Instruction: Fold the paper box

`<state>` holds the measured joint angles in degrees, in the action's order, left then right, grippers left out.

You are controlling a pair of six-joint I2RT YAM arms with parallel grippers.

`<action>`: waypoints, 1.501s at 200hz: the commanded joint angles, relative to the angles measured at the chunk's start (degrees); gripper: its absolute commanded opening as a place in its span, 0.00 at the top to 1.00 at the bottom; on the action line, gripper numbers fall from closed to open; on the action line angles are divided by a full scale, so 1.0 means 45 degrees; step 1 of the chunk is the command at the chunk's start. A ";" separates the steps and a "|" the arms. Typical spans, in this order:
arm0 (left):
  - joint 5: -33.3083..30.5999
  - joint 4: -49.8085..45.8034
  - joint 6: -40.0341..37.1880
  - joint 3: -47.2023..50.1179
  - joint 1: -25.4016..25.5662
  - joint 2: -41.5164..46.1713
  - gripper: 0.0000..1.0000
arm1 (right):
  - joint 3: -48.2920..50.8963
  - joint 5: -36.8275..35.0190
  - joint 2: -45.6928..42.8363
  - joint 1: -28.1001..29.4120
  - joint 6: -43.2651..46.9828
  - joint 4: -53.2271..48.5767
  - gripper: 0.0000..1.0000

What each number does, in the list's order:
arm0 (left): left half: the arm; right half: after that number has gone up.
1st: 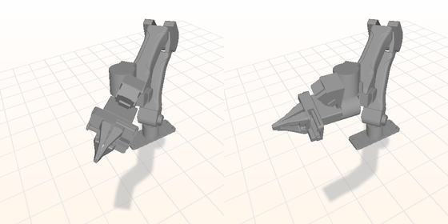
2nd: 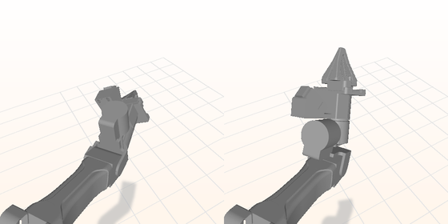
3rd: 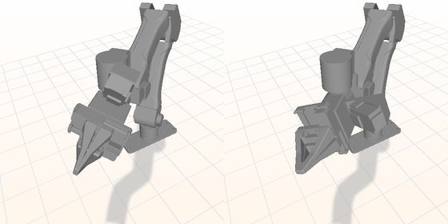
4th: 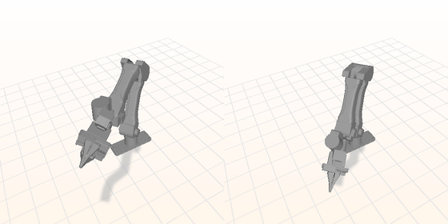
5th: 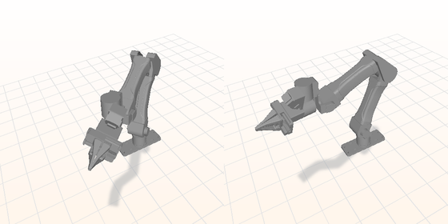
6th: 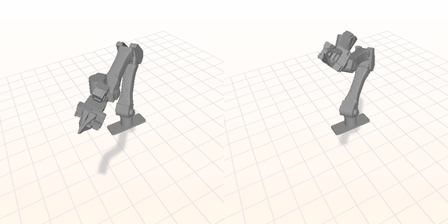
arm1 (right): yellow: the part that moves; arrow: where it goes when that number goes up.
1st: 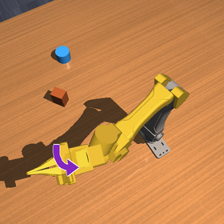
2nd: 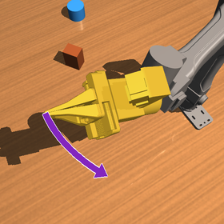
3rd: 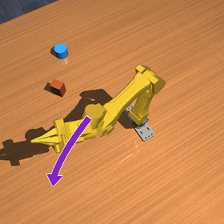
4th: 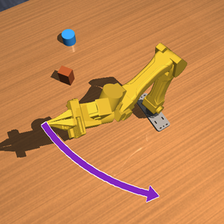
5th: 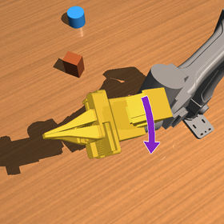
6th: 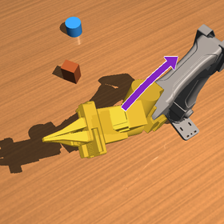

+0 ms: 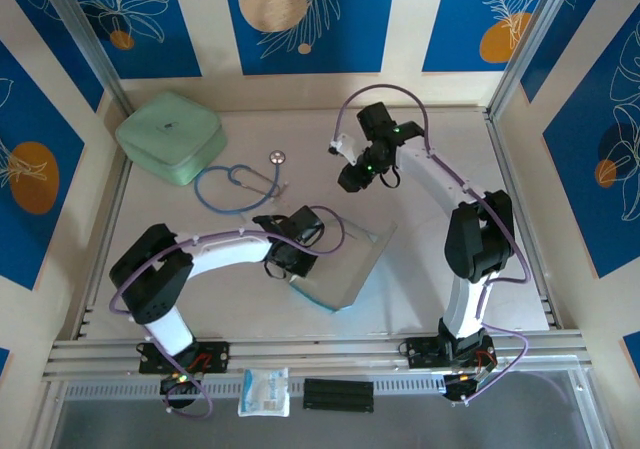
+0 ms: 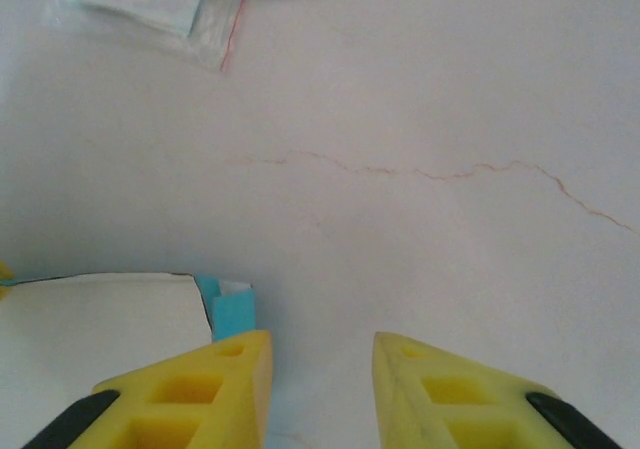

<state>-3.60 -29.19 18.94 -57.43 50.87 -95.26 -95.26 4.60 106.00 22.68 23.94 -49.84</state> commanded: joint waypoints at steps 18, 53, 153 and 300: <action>-0.3462 0.1829 -0.5166 -0.0038 0.0043 0.1710 1.00 | -0.0076 0.3973 -0.1732 -0.1683 -0.3068 -0.0668 0.65; -0.4153 0.4627 -1.0638 0.0835 -0.0216 0.2756 1.00 | 0.3043 0.7793 -0.3838 -0.3138 -0.3842 0.1670 0.52; -0.4074 0.8430 -1.6279 0.1966 -0.0504 0.2283 1.00 | 0.6194 0.9866 -0.4257 -0.4426 0.1358 0.0295 0.64; -0.3832 0.8820 -1.6562 0.1993 -0.0660 0.1933 1.00 | 0.8280 0.8909 -0.3473 -0.4611 0.2470 0.1006 0.69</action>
<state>-22.52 9.02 -54.57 -48.05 48.49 -85.36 -58.37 45.67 88.77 0.78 33.04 -45.98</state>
